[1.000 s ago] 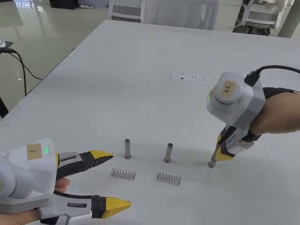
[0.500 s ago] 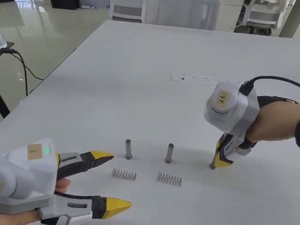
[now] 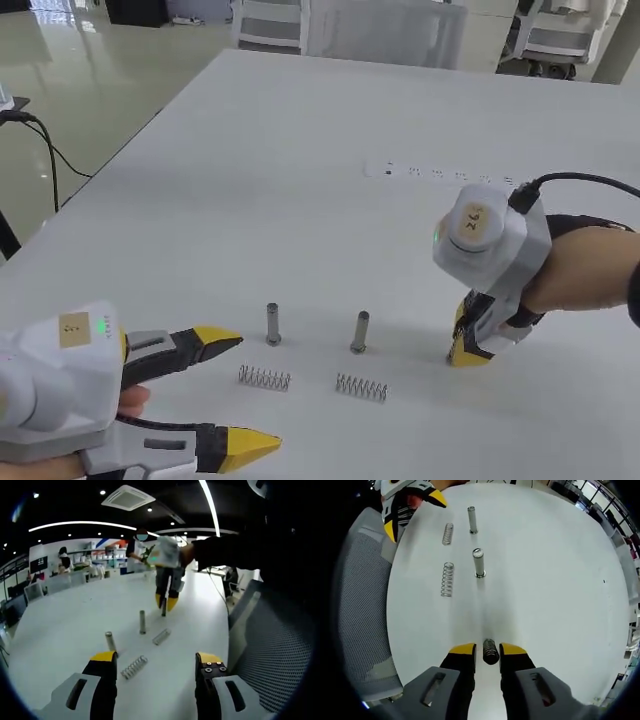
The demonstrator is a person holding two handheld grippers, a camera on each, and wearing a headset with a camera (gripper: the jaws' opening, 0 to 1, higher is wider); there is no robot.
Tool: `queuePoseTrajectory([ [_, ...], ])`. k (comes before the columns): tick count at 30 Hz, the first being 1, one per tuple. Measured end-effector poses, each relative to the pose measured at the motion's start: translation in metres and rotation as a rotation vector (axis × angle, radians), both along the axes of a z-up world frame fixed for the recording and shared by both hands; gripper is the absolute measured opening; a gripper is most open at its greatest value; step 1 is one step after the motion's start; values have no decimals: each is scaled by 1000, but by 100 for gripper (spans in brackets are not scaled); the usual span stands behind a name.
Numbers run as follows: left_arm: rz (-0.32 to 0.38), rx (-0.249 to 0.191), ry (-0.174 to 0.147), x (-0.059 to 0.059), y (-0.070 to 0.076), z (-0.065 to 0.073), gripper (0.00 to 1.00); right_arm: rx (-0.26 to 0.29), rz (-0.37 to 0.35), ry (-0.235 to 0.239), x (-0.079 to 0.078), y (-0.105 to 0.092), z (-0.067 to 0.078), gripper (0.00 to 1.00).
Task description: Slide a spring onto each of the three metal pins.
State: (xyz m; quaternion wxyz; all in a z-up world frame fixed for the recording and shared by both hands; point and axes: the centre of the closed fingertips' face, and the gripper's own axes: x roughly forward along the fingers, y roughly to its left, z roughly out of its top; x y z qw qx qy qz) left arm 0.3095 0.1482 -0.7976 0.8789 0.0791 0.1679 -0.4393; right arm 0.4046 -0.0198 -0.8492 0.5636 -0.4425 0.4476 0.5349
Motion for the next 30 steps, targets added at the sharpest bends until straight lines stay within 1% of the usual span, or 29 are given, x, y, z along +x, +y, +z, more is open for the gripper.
queuePoseTrajectory([
  [6,-5,3,-1,0,-1,0,58,18,6,-23,0,3,7,20],
  [12,-5,7,-2,0,-1,0,58,42,22,-56,0,10,20,21],
  [15,-8,7,-4,-1,-2,0,58,65,26,-72,0,16,26,21],
  [19,-9,7,-6,0,-2,1,58,104,29,-70,-6,26,33,21],
  [22,-11,9,-7,0,-2,1,58,129,33,-59,-13,33,35,21],
  [27,-15,9,-11,0,-4,2,58,144,42,-58,-20,41,38,21],
  [30,-17,9,-13,0,-4,3,58,158,45,-49,-25,47,38,20],
])
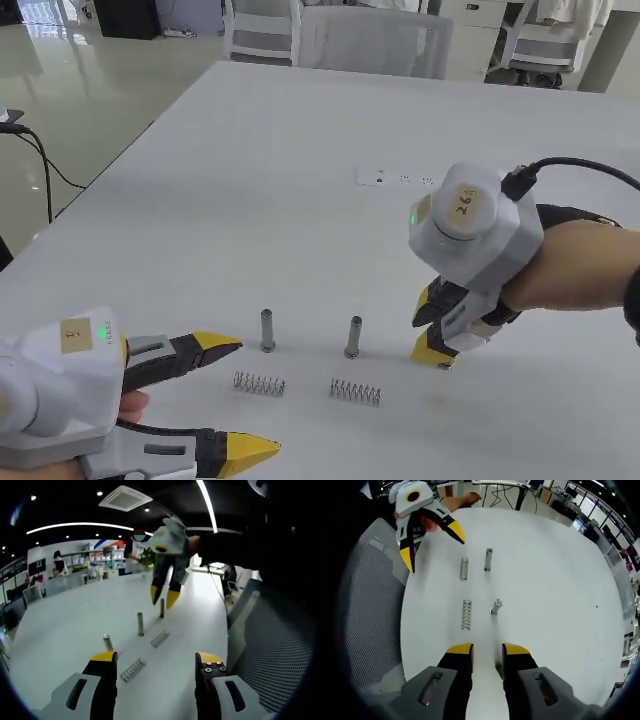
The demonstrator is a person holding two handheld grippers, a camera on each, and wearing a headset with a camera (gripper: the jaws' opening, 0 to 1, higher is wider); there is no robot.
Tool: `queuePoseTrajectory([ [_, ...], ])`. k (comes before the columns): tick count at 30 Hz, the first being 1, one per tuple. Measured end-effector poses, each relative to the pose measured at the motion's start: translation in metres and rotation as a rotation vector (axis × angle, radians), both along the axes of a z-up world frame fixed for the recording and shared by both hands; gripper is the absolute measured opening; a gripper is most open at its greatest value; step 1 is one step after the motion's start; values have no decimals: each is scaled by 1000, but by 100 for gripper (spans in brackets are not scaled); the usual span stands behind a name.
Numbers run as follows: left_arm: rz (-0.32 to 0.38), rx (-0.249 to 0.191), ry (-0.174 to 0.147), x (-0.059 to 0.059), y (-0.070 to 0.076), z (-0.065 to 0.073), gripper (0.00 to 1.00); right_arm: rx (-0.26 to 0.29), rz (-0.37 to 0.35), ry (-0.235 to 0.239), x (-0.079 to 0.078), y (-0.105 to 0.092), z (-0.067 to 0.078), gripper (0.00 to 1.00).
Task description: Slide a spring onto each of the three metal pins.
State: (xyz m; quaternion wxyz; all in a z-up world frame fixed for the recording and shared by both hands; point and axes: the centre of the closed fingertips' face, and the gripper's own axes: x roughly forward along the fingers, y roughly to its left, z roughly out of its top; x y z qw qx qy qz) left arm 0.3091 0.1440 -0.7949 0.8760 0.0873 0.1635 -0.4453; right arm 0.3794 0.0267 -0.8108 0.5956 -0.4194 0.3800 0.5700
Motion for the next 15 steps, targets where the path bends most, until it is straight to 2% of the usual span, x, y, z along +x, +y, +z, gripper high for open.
queuePoseTrajectory([
  [6,-3,1,-2,-1,-1,0,58,18,15,16,-12,12,-2,19],
  [15,-8,2,-3,-3,-2,1,58,10,33,49,-27,23,-16,18],
])
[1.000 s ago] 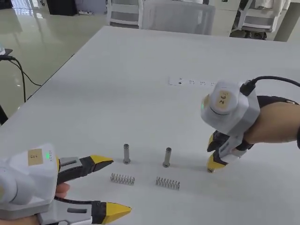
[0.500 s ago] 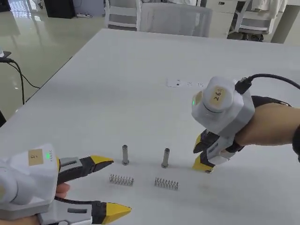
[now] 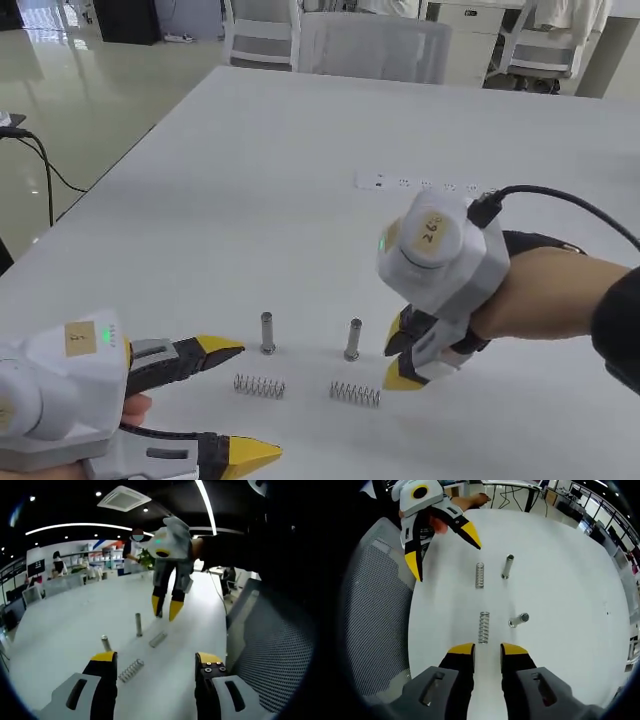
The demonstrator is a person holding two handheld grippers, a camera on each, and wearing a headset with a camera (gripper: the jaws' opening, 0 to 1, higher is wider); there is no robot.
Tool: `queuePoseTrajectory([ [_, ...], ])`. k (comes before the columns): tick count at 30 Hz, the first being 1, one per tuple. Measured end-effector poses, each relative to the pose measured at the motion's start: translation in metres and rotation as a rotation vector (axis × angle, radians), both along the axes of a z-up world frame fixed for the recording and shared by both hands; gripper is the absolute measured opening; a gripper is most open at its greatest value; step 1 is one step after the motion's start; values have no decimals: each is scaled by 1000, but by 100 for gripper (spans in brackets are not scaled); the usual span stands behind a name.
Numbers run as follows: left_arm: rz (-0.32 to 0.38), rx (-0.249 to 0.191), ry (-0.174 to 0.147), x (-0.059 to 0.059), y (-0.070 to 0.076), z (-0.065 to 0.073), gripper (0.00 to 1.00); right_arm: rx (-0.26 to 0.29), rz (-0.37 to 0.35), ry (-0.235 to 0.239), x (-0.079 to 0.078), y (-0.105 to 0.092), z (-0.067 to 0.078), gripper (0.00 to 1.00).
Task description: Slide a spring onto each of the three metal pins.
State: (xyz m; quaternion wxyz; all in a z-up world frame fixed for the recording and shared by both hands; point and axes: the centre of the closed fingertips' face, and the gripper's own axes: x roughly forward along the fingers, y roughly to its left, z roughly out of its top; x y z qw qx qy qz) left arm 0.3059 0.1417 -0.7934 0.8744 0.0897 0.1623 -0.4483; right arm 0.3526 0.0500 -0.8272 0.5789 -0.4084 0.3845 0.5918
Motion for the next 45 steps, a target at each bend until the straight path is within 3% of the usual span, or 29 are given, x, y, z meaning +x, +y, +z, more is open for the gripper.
queuePoseTrajectory([
  [12,-4,0,3,0,0,-1,57,-16,-21,45,-6,6,-23,16],
  [21,-4,-1,5,0,1,-3,57,-27,-30,50,-7,8,-33,15],
  [35,-11,1,10,0,-2,-3,57,-46,-33,36,-5,6,-40,12],
  [45,-15,2,10,-1,-3,-2,56,-69,-10,-8,-3,6,-41,8],
])
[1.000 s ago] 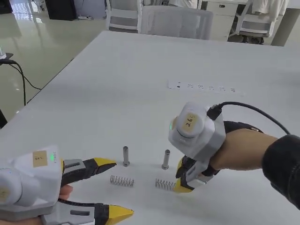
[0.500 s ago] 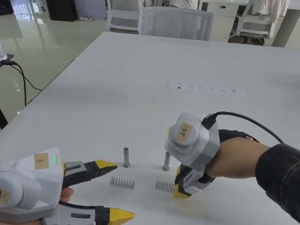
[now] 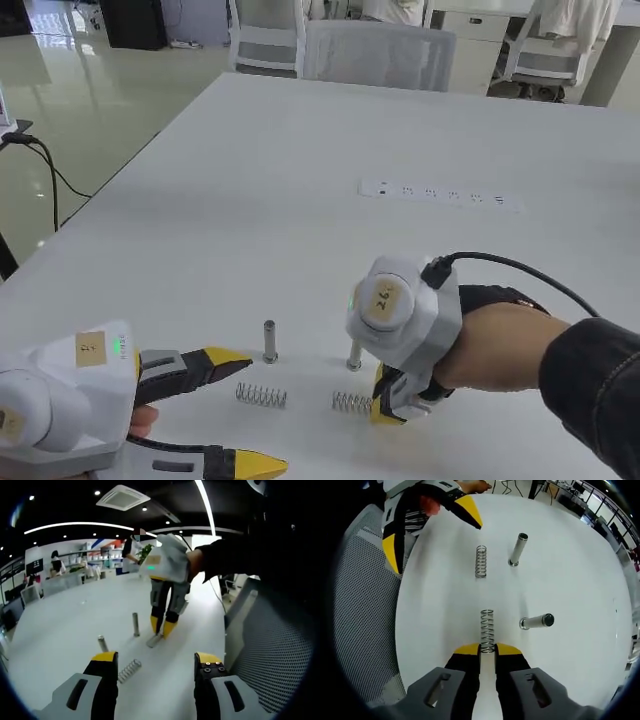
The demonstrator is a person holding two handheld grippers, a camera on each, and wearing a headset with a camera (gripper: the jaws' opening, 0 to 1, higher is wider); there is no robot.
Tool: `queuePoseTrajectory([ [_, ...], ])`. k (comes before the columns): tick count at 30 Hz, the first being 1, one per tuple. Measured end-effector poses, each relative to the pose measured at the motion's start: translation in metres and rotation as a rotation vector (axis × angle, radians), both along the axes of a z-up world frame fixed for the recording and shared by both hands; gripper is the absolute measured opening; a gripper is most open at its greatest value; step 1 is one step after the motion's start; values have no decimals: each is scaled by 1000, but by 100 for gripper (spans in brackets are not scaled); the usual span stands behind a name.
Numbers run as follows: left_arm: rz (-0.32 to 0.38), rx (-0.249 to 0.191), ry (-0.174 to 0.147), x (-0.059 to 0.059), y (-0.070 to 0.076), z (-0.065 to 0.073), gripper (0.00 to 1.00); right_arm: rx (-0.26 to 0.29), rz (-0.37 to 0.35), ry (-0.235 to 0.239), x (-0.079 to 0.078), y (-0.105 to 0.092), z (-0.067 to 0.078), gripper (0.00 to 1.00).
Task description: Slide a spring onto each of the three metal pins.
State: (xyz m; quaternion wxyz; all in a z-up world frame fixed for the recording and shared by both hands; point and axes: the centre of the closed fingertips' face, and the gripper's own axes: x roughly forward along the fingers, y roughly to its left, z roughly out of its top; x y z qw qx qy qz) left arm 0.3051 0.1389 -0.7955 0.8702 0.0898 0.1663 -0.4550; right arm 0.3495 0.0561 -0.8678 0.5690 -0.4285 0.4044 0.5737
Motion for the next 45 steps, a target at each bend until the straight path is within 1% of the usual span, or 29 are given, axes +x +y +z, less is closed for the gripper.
queuePoseTrajectory([
  [1,0,0,-1,0,0,0,56,7,-1,-12,2,1,0,8],
  [2,-1,0,-1,0,0,0,56,7,0,-15,2,0,1,8],
  [7,-5,3,-2,0,-1,1,56,15,-8,-7,1,-1,6,8],
  [9,-8,3,-4,0,-3,2,55,26,-11,-1,-1,0,12,7],
  [10,-10,3,-4,0,-3,2,55,34,-14,7,-2,1,14,7],
  [11,-13,3,-6,0,-4,3,55,49,-18,25,-5,2,18,7],
  [12,-14,3,-6,0,-5,3,55,56,-18,31,-6,3,20,8],
  [16,-30,3,-6,0,-10,2,53,75,-14,32,-10,3,31,8],
  [20,-46,8,-5,-1,-15,2,52,93,-11,44,-15,3,41,8],
  [29,-91,18,-22,3,-25,9,48,87,13,26,-22,1,57,8],
  [37,-137,21,-37,3,-34,13,43,89,37,21,-30,4,64,8],
  [45,-183,27,-50,4,-44,15,38,83,54,14,-34,5,68,8],
])
